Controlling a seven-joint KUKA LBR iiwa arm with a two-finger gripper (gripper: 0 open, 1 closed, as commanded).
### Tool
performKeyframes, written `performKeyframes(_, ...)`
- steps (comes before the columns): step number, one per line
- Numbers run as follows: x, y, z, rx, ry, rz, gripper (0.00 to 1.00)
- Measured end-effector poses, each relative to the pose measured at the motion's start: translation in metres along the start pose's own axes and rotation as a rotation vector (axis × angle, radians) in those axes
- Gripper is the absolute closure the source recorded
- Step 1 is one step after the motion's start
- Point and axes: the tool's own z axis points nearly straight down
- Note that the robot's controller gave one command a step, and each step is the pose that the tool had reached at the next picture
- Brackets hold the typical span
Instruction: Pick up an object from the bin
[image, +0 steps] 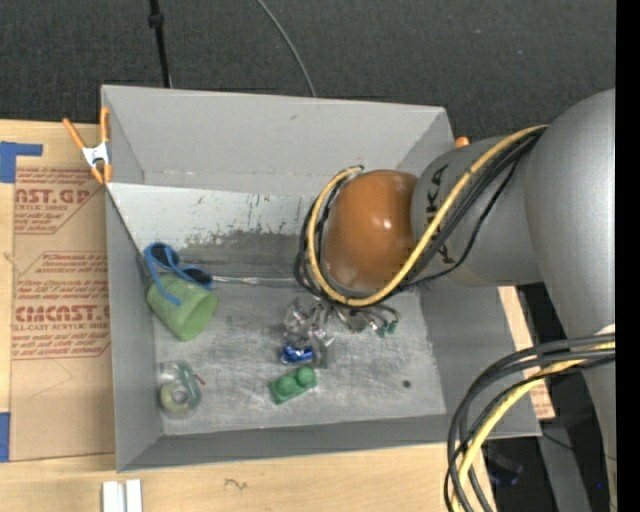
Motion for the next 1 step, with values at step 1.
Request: performKeyframes(1, 0.0017, -0.0072, -0.1775, -0.005, 0.014, -0.204, 1.0)
